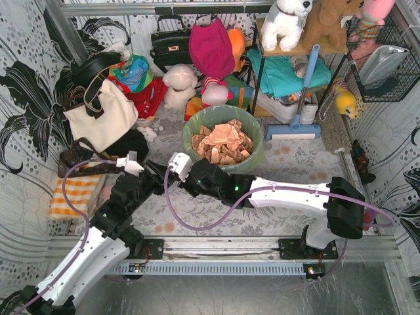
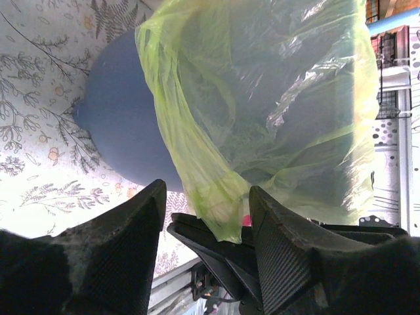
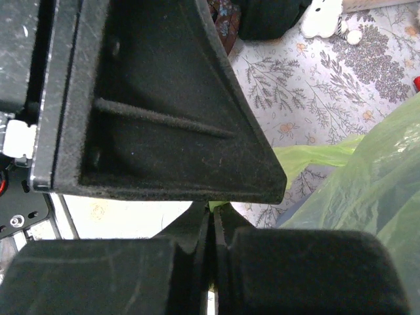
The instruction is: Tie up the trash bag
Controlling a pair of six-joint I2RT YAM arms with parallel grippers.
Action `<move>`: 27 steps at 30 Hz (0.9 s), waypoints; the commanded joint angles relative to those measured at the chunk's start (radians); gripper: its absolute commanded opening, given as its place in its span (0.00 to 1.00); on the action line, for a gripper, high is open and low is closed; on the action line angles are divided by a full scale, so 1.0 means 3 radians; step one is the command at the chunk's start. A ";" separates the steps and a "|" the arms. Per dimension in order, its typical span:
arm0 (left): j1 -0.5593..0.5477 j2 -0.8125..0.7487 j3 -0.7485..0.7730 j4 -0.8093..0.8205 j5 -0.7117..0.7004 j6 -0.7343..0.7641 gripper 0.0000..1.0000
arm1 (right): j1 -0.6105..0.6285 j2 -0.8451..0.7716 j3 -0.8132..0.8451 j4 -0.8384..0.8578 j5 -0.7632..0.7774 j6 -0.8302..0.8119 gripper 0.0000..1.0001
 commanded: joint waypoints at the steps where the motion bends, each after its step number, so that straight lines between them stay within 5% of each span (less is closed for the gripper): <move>1: 0.0013 0.0042 -0.0015 0.0168 0.0179 -0.0014 0.60 | 0.0016 -0.0106 -0.0036 0.0112 -0.0042 0.0056 0.00; 10: 0.0011 0.0170 -0.0068 0.0355 0.0292 0.0047 0.37 | 0.0017 -0.0116 -0.0031 0.0075 -0.0051 0.0063 0.00; 18: 0.0011 0.0183 0.0233 -0.0192 0.0095 0.0486 0.04 | 0.0017 -0.0087 -0.0010 -0.0003 -0.0040 0.0073 0.00; 23: 0.0011 0.0192 0.0490 -0.0547 -0.0101 0.0839 0.00 | 0.0020 -0.0138 0.0036 -0.0081 -0.0062 0.0110 0.00; 25: 0.0011 0.0168 0.0545 -0.0552 -0.0097 0.0993 0.00 | 0.0020 -0.0193 0.0079 -0.0138 -0.0109 0.0149 0.11; 27: 0.0011 0.0139 0.0554 -0.0555 -0.0104 0.1097 0.00 | 0.0017 -0.0255 0.0167 -0.0248 -0.0180 0.0210 0.36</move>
